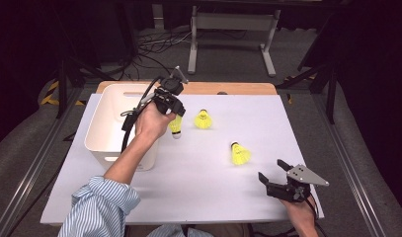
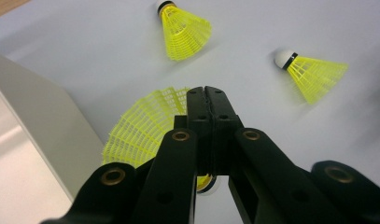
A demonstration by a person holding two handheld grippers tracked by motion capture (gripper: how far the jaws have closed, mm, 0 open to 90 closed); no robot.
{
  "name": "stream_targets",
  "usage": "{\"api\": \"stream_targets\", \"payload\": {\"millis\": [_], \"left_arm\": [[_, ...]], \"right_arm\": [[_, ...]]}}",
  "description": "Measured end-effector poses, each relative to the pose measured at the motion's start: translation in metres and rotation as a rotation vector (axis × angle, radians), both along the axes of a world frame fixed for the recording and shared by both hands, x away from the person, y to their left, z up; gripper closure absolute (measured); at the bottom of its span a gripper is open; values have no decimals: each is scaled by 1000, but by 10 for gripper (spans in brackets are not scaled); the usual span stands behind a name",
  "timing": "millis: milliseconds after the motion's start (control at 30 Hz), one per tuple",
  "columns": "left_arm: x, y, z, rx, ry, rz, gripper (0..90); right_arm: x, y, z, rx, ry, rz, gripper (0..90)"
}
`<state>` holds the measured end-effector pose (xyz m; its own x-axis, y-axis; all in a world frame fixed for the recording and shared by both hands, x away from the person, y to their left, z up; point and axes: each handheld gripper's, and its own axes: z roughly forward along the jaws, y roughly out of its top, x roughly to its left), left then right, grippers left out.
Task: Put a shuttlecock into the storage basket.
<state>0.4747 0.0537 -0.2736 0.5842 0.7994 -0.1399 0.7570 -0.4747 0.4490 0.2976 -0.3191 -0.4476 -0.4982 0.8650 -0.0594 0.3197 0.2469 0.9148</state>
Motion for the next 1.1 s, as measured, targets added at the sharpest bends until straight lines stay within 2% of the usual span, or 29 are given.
{"api": "stream_targets", "payload": {"millis": [500,667,1100], "left_arm": [[0,9,9,-8,-4,13,900],[0,15,13,2,-8,15,900],[0,29,19,-2,-12,45,900]], "right_arm": [[0,0,0,-1,3,0,167],[0,0,0,-1,2,0,167],[0,0,0,-3,3,-1,167]]}}
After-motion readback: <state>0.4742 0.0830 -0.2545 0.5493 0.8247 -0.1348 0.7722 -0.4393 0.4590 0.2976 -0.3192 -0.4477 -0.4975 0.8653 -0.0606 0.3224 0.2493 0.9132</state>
